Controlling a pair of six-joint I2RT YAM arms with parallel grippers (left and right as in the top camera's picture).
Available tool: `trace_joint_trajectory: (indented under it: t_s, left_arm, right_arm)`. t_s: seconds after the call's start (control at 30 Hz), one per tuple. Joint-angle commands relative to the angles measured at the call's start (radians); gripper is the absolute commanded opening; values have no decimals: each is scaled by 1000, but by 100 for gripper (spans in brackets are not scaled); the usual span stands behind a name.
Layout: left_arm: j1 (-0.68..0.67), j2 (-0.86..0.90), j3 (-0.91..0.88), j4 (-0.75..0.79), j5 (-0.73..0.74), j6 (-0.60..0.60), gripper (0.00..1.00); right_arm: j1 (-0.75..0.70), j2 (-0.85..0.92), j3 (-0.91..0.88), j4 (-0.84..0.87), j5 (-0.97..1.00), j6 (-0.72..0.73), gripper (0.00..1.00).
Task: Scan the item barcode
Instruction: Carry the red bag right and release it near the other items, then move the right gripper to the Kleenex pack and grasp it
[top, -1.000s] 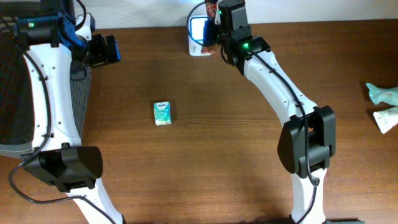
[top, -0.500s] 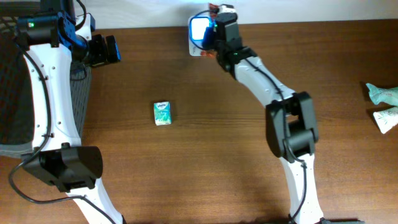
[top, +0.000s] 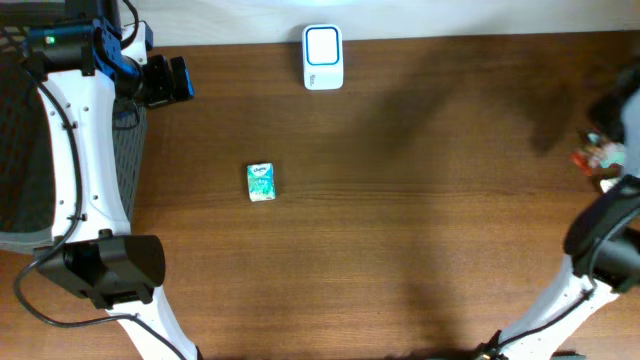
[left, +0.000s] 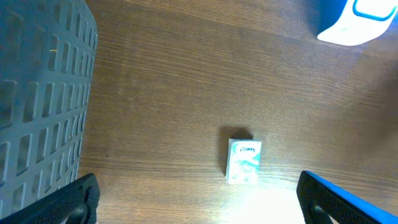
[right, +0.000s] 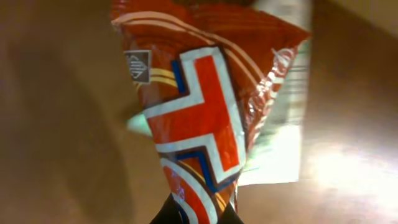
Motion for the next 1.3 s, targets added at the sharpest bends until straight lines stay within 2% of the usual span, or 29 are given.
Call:
trace_joint_trajectory:
  t_s: [0.0,0.03,0.07,0.1,0.13,0.23,0.3,0.33,0.43,0.5,0.67,0.83,0.87,0.93,1.07,1.13,1.27]
  left_arm:
    - [3,-4,0,2,7,10,99]
    - [3,-4,0,2,7,10,99]
    - [3,-4,0,2,7,10,99]
    - [3,-4,0,2,7,10,99]
    - [3,-4,0,2,7,10,99]
    - [3,-4,0,2,7,10,99]
    - [3,-4,0,2,7,10,99]
    - [3,-4,0,2,7,10,99]
    - [3,-4,0,2,7,10,99]
    - [3,-4,0,2,7,10,99]
    - [3,-4,0,2,7,10,99]
    - [3,-4,0,2,7,10,99]
    - [3,-4,0,2,7,10,99]
    - [3,-4,0,2,7,10,99]
    - [3,-4,0,2,7,10,99]
    - [3,-4,0,2,7,10,99]
    - [3,-4,0,2,7,10,99]
  right_arm:
    - [-55,13,0,-14,16,12,12]
    - [-71,19,0,-18,11,12,22]
    - [-77,26,0,-17,7,12,37]
    - [-78,31,0,-17,-20,11,59]
    - [-77,32,0,-16,-66,0,69]
    - [-63,34,0,-10,-260,-40,77]
    - [-39,32,1,-6,-465,-103,79]
    - [-23,30,1,-7,-553,-102,84]
    - [53,24,1,5,-758,-125,85]
    - [120,10,1,25,-880,-197,85]
    - [344,-20,0,30,-1073,-237,85]
    - [684,22,-16,-35,-1017,-348,85]
    - [746,39,-21,-23,-1014,-348,99]
    - [864,77,-23,23,-1008,-343,99]
    - [1036,154,-23,112,-909,-167,100]
    - [1078,183,-23,146,-895,-119,92]
    - [1130,222,-24,186,-887,-43,64]
